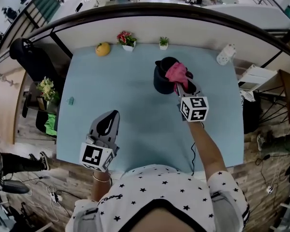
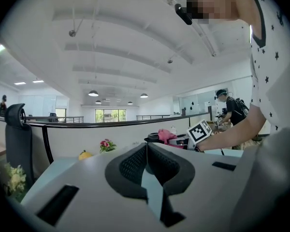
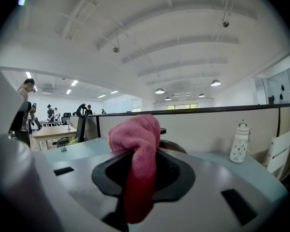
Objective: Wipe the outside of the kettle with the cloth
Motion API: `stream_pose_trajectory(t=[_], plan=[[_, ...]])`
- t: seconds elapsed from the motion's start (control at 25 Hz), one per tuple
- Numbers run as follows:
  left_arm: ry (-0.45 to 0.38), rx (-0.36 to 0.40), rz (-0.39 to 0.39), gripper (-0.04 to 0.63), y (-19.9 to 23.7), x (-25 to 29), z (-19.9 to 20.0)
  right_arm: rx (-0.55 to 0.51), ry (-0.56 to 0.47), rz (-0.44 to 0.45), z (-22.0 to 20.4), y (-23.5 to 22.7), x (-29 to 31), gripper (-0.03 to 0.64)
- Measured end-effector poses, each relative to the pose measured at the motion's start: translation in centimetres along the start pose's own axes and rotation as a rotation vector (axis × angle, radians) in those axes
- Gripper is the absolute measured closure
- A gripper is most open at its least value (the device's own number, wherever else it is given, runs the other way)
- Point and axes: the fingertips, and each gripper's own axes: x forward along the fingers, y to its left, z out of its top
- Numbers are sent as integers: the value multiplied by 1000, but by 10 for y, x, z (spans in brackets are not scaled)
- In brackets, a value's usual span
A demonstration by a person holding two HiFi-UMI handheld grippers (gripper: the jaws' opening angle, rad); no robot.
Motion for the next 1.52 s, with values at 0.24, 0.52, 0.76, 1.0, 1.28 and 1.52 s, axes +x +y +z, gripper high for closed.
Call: stream_pose_trajectory(t=[0.24, 0.52, 0.76, 1.0, 1.28, 1.52], plan=[[18, -5, -7, 566, -2, 5, -3, -9, 20, -13, -19, -2, -3, 529], [43, -8, 3, 566, -2, 8, -11, 42, 77, -51, -47, -16, -5, 531], [51, -9, 1, 566, -1, 11, -14, 41, 160, -54, -80, -14, 0, 531], [63, -13, 8, 566, 2, 14, -15, 29, 232, -53, -102, -15, 7, 531], [77, -16, 5, 566, 4, 20, -20, -21, 361, -34, -135, -15, 18, 529], [82, -21, 9, 566, 6, 21, -21, -56, 414, -34, -149, -16, 22, 529]])
